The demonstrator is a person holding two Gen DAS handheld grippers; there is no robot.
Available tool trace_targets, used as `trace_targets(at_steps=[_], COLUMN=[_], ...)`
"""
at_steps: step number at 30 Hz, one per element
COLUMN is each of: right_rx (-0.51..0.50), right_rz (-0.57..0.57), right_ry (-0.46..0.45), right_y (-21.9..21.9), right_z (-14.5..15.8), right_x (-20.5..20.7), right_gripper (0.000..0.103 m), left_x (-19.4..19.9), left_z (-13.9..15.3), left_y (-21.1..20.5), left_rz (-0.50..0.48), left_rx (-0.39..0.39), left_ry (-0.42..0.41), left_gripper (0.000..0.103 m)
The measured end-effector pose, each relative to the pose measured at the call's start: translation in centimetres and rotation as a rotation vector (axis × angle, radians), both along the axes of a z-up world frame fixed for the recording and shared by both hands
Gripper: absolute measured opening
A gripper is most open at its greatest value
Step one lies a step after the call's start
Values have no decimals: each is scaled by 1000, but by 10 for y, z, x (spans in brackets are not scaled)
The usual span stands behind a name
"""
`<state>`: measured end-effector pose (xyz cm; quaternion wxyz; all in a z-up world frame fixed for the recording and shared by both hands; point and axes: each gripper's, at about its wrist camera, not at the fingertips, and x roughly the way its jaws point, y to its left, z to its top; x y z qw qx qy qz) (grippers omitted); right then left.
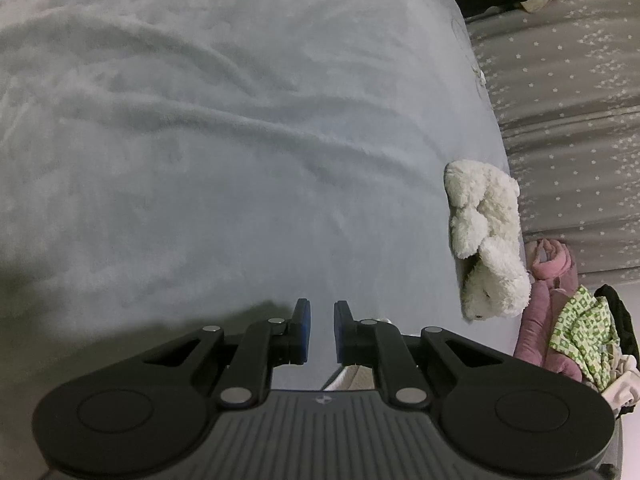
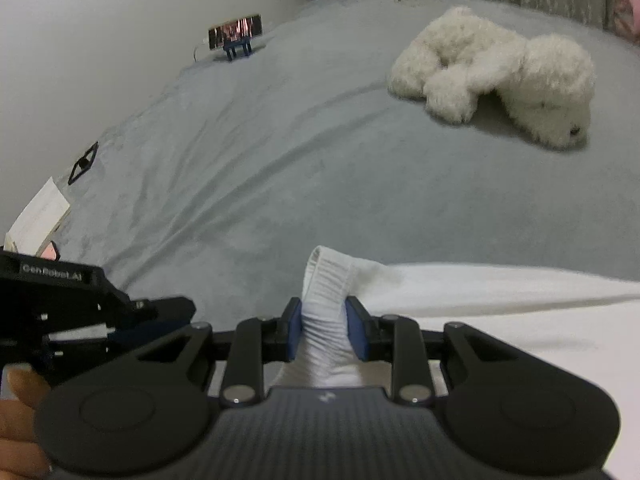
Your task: Fold clothes
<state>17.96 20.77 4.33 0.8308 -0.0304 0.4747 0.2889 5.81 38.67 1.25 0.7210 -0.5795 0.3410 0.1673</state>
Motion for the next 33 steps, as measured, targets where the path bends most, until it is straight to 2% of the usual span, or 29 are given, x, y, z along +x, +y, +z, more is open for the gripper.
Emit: trace_targets(at_steps=[3, 6, 8, 11, 15, 16, 18, 19, 20, 23, 26, 29, 33], right_rx=[-96, -126, -114, -85, 34, 69, 103, 95, 73, 10, 38, 74, 132], right_rz=[7, 39, 18, -12, -31, -35, -3, 19, 42, 85, 70, 38, -19], right_ry=[-65, -117, -142, -167, -190, -195, -206, -207, -200, -164, -133, -124, -162], right_y=[11, 23, 24, 17, -11, -20, -34, -36, -35, -27, -25, -34, -73], right_z=[-11, -17, -17, -16, -5, -1, 4, 4, 2, -15, -31, -24, -5], right_x=[-6, -12, -11, -12, -24, -28, -36, -39, -41, -41, -38, -39, -54], right_gripper=[25, 28, 29, 43, 43, 43, 34, 21, 15, 13, 15, 17, 24], left_x=[1, -1, -1, -1, -2, -2, -1, -1, 0, 3, 4, 3, 6], left_z=[-1, -2, -2, -1, 1, 2, 3, 3, 3, 3, 6, 11, 20], left_y=[-2, 1, 1, 1, 0, -1, -3, -5, -7, -12, -16, -19, -28], left_rz=[-14, -7, -2, -3, -9, -12, -18, -22, -27, -43, -58, -69, -101], left_rx=[-20, -38, -28, -28, -30, -25, -13, -10, -7, -1, 11, 43, 91], left_ry=[-6, -7, 2, 3, -10, -9, -6, -3, 0, 6, 1, -3, -13], left_gripper=[11, 11, 11, 11, 11, 11, 11, 11, 11, 11, 11, 11, 11])
